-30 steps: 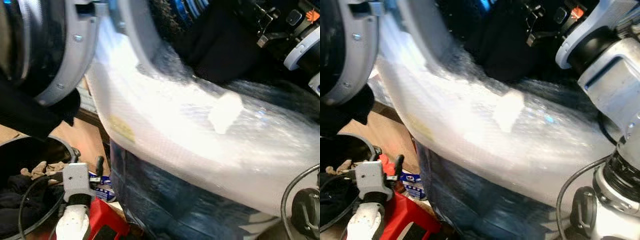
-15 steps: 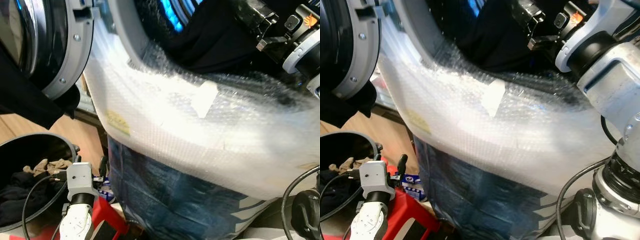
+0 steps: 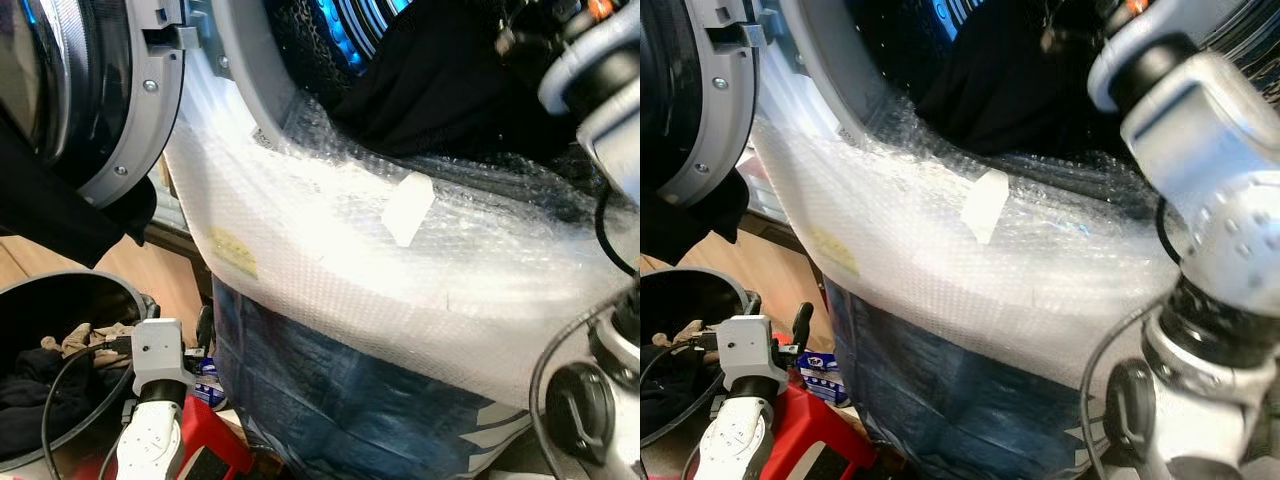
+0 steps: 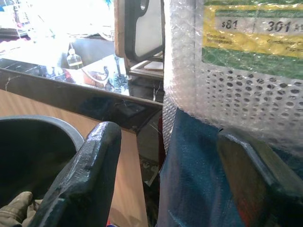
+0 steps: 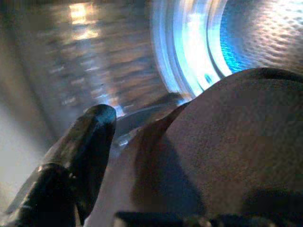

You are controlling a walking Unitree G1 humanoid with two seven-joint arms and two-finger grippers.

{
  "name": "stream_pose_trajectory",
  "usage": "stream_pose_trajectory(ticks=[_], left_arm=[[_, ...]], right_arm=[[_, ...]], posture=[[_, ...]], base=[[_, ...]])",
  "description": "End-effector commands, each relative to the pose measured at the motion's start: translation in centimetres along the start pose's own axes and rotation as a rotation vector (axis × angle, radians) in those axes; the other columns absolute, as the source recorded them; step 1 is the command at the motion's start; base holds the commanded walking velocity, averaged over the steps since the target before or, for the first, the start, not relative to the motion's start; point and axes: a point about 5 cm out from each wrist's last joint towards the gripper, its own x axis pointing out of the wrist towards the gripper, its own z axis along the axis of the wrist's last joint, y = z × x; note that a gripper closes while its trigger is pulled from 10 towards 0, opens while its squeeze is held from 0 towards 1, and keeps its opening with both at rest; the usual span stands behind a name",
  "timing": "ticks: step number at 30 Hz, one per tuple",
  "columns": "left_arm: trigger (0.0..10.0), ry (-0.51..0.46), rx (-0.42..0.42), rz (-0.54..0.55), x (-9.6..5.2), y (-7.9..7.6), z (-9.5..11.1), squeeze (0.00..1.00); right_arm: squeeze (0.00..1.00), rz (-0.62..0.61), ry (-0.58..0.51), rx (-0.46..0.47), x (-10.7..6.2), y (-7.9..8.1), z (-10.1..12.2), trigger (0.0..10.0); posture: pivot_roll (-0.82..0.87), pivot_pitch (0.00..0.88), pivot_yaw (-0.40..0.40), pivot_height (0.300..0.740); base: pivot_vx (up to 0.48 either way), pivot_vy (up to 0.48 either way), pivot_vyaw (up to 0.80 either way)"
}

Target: Clothes washing

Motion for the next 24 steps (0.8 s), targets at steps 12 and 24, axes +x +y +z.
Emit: stream_pose_trajectory(ticks=[12, 24], left_arm=[[10.0, 0.029, 0.005, 0.000, -0.5, -0.3, -0.5, 0.00], [10.0, 0.036, -0.005, -0.005, -0.6, -0.6, -0.7, 0.00]], right_arm=[[0.00, 0.026, 0.061, -0.078, -0.5, 4.8, -1.3, 10.0], [0.00, -0.058, 0.261, -0.211, -3.9, 1.7, -6.8, 10.0]], posture=[[-0.03, 0.122, -0.098, 0.740], [-0.03, 0.126, -0.105, 0.740]], base=[[0.000, 0.000, 0.00], [0.000, 0.000, 0.00]])
